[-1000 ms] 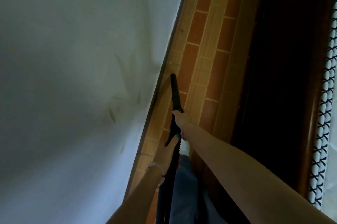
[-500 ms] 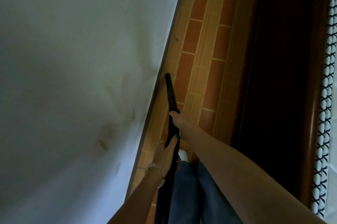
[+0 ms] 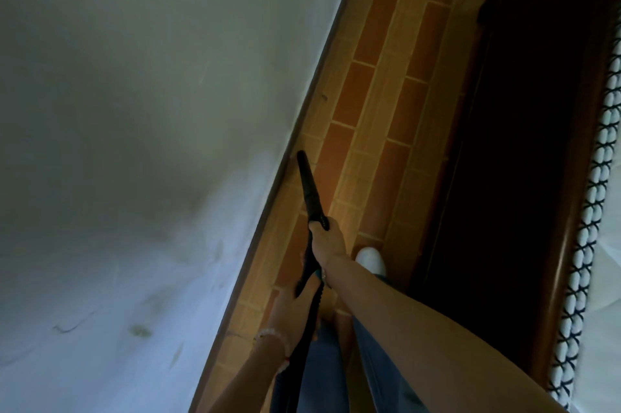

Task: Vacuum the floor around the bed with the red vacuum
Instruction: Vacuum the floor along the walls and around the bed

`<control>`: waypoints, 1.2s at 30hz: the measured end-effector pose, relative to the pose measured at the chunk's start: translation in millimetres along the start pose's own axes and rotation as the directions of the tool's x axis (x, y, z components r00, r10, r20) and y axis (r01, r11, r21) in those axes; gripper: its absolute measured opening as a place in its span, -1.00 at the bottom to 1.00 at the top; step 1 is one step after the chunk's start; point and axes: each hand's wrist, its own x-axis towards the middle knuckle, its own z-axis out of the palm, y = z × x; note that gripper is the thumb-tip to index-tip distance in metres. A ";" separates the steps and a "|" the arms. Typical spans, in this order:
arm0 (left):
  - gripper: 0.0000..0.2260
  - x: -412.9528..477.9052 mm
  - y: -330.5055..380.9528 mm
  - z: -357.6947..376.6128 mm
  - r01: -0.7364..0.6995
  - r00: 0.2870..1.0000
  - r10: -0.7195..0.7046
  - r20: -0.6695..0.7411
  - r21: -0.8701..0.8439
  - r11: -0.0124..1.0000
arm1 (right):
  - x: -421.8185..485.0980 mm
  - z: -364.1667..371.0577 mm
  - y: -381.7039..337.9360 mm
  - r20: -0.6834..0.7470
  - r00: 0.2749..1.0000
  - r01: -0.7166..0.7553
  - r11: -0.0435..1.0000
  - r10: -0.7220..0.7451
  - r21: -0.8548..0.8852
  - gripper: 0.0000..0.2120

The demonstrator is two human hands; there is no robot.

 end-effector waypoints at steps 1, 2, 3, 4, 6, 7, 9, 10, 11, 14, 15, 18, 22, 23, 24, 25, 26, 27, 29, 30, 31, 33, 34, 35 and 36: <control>-0.57 -0.6 1.5 4.5 0.013 1.000 -0.013 0.011 -0.013 1.000 | 2.0 -5.2 -0.9 0.000 1.000 0.006 1.000 -0.006 -0.008 -0.75; -0.59 -1.0 3.3 8.9 0.018 1.000 -0.018 0.022 -0.026 0.999 | 5.2 -9.8 -0.7 0.002 1.000 0.009 1.000 -0.009 -0.007 -0.71; -0.60 -2.8 7.2 12.6 0.021 0.999 -0.020 0.032 -0.025 0.999 | 6.4 -13.1 -2.1 -0.001 1.000 0.009 1.000 -0.009 -0.004 -0.68; -0.61 -2.0 9.0 16.2 0.030 0.998 -0.029 0.048 -0.026 0.999 | 8.1 -16.0 -3.2 -0.005 1.000 0.007 1.000 -0.007 -0.003 -0.65; -0.61 0.9 14.1 19.8 0.049 0.996 -0.047 0.069 -0.019 0.999 | 13.0 -20.9 -4.3 -0.004 1.000 -0.001 1.000 0.001 0.004 -0.63; -0.61 2.7 17.6 21.0 0.061 0.995 -0.059 0.079 -0.025 0.998 | 16.1 -23.5 -6.2 -0.004 1.000 -0.003 1.000 0.003 0.011 -0.64; -0.61 8.2 22.5 22.8 0.072 0.993 -0.067 0.097 -0.051 0.996 | 22.2 -26.5 -10.9 0.001 1.000 -0.005 1.000 0.005 0.015 -0.65; -0.61 11.0 25.8 23.8 0.075 0.992 -0.070 0.103 -0.044 0.996 | 25.3 -27.4 -13.2 0.005 1.000 -0.007 1.000 0.007 0.014 -0.65; -0.60 13.3 29.4 24.4 0.078 0.991 -0.074 0.108 -0.031 0.997 | 27.4 -28.2 -16.8 0.006 1.000 -0.012 1.000 0.012 0.014 -0.65; -0.61 28.3 36.3 27.6 0.086 0.992 -0.087 0.091 0.014 0.996 | 36.7 -31.0 -27.3 -0.011 1.000 -0.026 0.999 0.026 0.036 -0.64; -0.61 34.4 38.8 28.9 0.088 0.993 -0.089 0.080 0.022 0.996 | 40.6 -32.5 -31.2 -0.016 0.999 -0.029 0.999 0.029 0.036 -0.63; -0.64 51.9 47.8 34.1 0.096 0.992 -0.095 0.088 -0.003 0.995 | 56.0 -36.2 -41.7 -0.019 0.999 -0.028 1.000 0.028 0.009 -0.62; -0.64 69.8 64.7 36.9 0.087 0.991 -0.085 0.103 -0.016 0.996 | 76.2 -39.6 -58.7 -0.006 1.000 -0.023 0.999 0.023 -0.027 -0.62; -0.63 73.7 69.1 36.8 0.089 0.990 -0.086 0.109 -0.022 0.996 | 80.2 -39.8 -63.1 0.000 1.000 -0.019 0.999 0.019 -0.033 -0.62; -0.62 76.7 73.4 36.3 0.087 0.990 -0.084 0.116 -0.026 0.996 | 84.4 -39.7 -67.0 0.005 1.000 -0.016 0.999 0.017 -0.038 -0.62; -0.63 79.3 76.7 35.4 0.081 0.990 -0.078 0.116 -0.026 0.996 | 87.9 -39.7 -70.8 0.008 1.000 -0.013 0.999 0.014 -0.045 -0.62; -0.64 82.7 79.3 35.4 0.072 0.991 -0.068 0.112 -0.029 0.997 | 90.8 -39.7 -74.3 0.012 1.000 -0.013 0.999 0.014 -0.052 -0.62; -0.67 85.4 81.6 35.7 0.064 0.992 -0.060 0.111 -0.031 0.997 | 93.0 -39.6 -77.6 0.018 1.000 -0.014 0.998 0.015 -0.059 -0.62; -0.70 89.1 84.4 36.6 0.050 0.993 -0.048 0.106 -0.015 0.999 | 96.1 -39.2 -83.1 0.029 0.999 -0.020 0.997 0.022 -0.069 -0.62; -0.70 90.5 85.0 36.8 0.050 0.993 -0.048 0.106 -0.009 0.999 | 97.6 -39.3 -85.2 0.034 0.999 -0.021 0.997 0.024 -0.076 -0.62; -0.70 90.1 87.5 36.2 0.048 0.993 -0.047 0.113 -0.009 0.999 | 99.0 -39.3 -86.7 0.037 0.999 -0.019 0.996 0.022 -0.084 -0.61; -0.70 92.2 89.2 36.2 0.051 0.991 -0.050 0.125 0.002 0.999 | 101.3 -38.8 -88.2 0.042 0.999 -0.017 0.996 0.021 -0.092 -0.61; -0.69 93.7 89.2 35.5 0.045 0.992 -0.045 0.120 0.010 0.999 | 102.3 -38.3 -88.4 0.042 0.999 -0.021 0.995 0.025 -0.094 -0.60; -0.67 93.2 89.3 35.5 0.047 0.993 -0.049 0.110 0.020 0.999 | 103.1 -37.9 -88.1 0.041 0.999 -0.026 0.995 0.031 -0.098 -0.60; -0.67 93.4 89.9 36.8 0.049 0.995 -0.051 0.082 0.032 0.998 | 103.9 -37.7 -87.5 0.038 0.999 -0.033 0.994 0.037 -0.101 -0.60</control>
